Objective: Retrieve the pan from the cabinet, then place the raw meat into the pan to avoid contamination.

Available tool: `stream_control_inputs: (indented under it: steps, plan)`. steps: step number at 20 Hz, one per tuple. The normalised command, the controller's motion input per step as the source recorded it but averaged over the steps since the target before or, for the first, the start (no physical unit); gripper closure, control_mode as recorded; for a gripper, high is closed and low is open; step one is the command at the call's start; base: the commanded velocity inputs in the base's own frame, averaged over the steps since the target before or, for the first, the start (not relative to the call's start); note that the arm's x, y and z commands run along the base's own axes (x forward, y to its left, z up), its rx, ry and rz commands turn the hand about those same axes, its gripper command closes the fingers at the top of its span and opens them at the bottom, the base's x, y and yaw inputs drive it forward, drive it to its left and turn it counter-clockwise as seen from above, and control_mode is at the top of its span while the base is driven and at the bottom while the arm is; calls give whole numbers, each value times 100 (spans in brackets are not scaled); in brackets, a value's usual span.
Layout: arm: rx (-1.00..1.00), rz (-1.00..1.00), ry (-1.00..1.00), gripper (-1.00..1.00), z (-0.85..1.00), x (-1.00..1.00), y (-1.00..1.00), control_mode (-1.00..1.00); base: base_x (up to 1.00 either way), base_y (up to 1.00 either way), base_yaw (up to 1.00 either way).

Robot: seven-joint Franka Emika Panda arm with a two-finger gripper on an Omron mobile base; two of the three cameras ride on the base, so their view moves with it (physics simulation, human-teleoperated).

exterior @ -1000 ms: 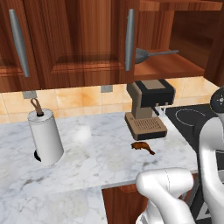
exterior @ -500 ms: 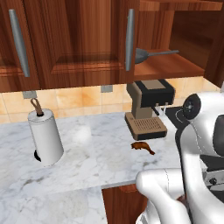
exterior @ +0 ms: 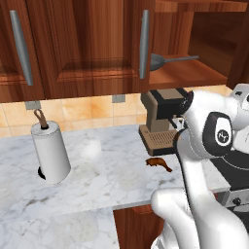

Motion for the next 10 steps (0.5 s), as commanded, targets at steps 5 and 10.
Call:
stream_control_inputs:
  steps: [5, 10]
  plan:
    - [20, -22, -20, -100, -7, 18, 39, -100, 0, 0, 0]
    - [18, -15, -33, -100, 1, 19, 51, -100, 0, 0, 0]
